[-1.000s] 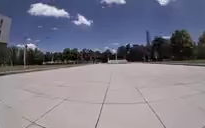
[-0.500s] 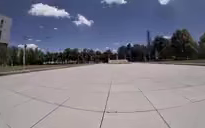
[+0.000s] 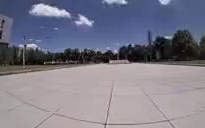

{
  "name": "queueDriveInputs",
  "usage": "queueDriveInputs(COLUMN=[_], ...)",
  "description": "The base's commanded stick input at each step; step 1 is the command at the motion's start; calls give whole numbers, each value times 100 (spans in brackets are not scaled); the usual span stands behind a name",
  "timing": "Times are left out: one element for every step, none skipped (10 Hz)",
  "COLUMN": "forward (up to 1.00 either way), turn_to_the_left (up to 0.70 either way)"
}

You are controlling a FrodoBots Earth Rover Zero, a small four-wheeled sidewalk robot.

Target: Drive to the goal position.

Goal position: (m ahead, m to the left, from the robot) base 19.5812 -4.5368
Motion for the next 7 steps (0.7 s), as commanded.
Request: queueDriveInputs(forward=[50,50,50,50,50,50,50], turn_to_the_left=[0,-17,-50,-50,-50,-20,0])
